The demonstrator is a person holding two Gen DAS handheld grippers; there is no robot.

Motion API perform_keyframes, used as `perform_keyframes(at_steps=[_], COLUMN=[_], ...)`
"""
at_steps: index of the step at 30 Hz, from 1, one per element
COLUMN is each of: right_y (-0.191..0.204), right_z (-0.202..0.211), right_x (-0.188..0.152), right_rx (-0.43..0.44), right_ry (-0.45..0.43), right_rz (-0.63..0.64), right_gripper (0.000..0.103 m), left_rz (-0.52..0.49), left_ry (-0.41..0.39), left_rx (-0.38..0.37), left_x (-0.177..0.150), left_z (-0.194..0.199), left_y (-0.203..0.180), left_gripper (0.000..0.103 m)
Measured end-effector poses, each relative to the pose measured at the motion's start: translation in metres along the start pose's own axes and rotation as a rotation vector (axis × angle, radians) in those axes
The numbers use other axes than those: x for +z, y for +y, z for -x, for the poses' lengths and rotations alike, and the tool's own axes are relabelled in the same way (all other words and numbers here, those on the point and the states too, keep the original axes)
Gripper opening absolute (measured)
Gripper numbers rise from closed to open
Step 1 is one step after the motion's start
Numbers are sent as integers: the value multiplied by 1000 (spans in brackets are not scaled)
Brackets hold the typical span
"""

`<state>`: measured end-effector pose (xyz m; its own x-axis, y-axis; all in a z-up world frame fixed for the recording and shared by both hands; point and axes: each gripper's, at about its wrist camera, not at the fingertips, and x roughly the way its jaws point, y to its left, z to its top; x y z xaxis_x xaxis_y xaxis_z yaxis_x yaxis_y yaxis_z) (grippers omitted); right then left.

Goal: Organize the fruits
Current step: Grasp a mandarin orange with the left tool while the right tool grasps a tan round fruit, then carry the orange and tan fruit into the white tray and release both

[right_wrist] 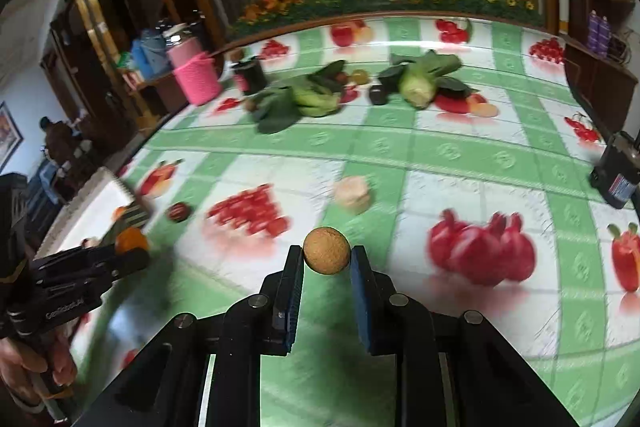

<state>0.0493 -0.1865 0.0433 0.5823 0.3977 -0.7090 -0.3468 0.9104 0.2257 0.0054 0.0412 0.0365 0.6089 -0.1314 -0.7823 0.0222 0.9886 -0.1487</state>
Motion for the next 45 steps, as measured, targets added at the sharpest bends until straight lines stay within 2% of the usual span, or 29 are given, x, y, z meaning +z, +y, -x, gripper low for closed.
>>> perform_keyframes(at_steps=[4,10,19,22,26,32,45], right_y=[27,73,153,183,214,248,284], right_z=[6,6,-12,-20,-30,-57,-131], right_x=[-9,-19,-22,-21,-17,-4,23], right_rx=[49,152,276,292,300,290,263], right_ry=[-6,-10,20,37,58,89,194], right_rz=[18,44,135,194,257,326,403], right_gripper=[23,23,23,23,23,23,23], left_rz=[-5,30,106,137,152,169,222], left_ry=[-21,-54,-99,-110,-108,-81,9], left_rx=[-2,26,155,189,220,228,233], left_x=[-8,-21,-38,-40,-39,-29,-9], left_z=[25,63,110,118,116,102,63], left_y=[11,49,128,151,171,192,217], left_gripper=[32,32,32,32,32,32,32])
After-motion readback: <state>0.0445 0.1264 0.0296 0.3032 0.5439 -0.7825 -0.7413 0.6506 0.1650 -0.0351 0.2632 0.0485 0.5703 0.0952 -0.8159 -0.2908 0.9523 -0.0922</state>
